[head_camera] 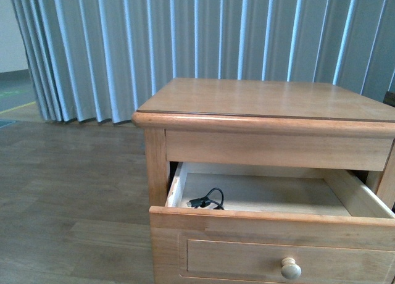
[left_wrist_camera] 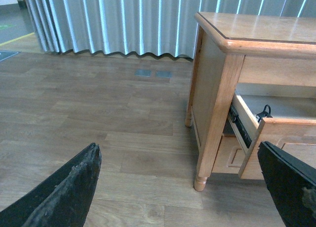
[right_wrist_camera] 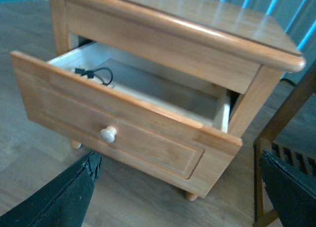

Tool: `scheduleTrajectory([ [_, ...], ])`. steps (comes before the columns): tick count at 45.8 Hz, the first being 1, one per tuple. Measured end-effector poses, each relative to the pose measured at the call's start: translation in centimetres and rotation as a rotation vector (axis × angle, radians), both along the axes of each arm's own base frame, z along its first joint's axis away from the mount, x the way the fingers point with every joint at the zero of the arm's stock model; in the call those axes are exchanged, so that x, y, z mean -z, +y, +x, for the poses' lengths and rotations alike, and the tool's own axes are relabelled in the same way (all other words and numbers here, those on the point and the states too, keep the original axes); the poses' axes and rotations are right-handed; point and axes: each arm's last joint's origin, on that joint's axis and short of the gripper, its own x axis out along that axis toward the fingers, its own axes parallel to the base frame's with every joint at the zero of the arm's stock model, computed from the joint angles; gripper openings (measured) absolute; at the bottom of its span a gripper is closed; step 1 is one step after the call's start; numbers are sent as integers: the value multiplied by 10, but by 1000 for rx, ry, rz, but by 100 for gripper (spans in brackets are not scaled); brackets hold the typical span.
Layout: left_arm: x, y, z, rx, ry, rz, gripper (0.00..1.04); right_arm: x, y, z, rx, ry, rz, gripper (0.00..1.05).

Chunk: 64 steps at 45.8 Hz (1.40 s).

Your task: Put charger into drawer

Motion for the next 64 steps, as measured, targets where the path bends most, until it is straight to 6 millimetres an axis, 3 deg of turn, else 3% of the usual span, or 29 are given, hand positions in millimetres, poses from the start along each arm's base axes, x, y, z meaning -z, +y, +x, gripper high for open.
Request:
scheduleTrajectory([
  [17, 0, 0, 0, 0, 0, 0, 99, 18, 54, 46, -123, 115, -104, 96],
  [23, 0, 0, 0, 0, 0, 0, 99, 33, 73, 78, -95, 183, -112, 96],
  [36, 0, 0, 0, 0, 0, 0, 99, 63, 97, 124, -40, 305, -107, 96],
  [52, 0, 0, 0, 0, 0, 0, 99, 73, 118, 175, 5, 308, -97, 96],
  [64, 0, 0, 0, 0, 0, 0, 99, 75, 137, 225, 29, 258, -79, 96],
])
